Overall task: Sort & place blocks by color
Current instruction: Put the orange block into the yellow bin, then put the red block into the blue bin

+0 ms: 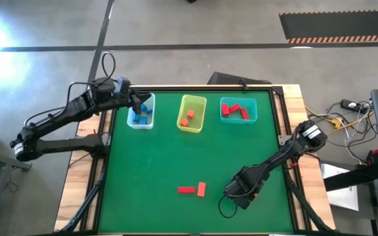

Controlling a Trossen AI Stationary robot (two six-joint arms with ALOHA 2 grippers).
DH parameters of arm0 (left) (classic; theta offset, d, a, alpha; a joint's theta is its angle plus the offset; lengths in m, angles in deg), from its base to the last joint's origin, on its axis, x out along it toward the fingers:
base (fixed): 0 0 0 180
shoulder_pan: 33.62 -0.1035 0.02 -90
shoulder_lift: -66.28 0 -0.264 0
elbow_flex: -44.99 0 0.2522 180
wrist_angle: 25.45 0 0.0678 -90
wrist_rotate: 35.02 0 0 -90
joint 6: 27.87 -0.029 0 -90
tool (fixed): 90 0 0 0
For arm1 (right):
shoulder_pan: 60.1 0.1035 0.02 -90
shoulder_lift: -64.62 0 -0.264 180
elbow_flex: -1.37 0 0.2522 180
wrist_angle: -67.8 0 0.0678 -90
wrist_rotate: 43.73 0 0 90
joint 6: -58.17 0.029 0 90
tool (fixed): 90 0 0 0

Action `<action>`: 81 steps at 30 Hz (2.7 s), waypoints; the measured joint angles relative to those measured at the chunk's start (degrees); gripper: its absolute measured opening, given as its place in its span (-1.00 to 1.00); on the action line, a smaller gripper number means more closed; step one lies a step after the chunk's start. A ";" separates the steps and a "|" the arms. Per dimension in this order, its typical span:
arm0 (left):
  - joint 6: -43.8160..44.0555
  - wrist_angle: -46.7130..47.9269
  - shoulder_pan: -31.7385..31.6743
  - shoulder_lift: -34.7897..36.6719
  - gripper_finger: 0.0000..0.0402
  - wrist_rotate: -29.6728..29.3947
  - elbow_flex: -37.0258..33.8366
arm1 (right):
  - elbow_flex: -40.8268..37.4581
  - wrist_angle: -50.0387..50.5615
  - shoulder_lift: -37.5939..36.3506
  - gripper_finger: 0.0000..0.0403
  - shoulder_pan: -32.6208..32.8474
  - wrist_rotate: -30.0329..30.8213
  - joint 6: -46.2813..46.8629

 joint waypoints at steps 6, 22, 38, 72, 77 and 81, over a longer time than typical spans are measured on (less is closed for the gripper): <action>0.02 0.04 -0.01 0.00 -0.72 0.00 -0.11 | 0.15 -0.07 -1.44 -0.50 -1.07 1.57 -0.17; 3.39 -0.02 -0.01 0.00 -0.72 0.00 -0.11 | 3.64 -6.75 -12.98 -0.50 -22.67 27.14 -14.72; 7.50 -0.01 0.07 0.00 -0.72 0.02 -0.11 | 3.88 -54.86 -4.88 -0.50 -50.22 29.82 -39.01; 7.23 0.02 0.09 0.00 -0.72 -4.20 -0.11 | 15.30 -52.48 10.69 -0.13 -56.12 33.54 -44.98; 7.18 0.04 0.07 0.00 -0.72 -4.20 -0.17 | 15.30 -47.46 6.46 -0.12 -55.44 32.68 -44.98; 7.19 0.04 0.07 0.00 -0.72 -3.59 -0.45 | 15.30 -41.60 1.23 -0.12 -53.76 32.07 -43.70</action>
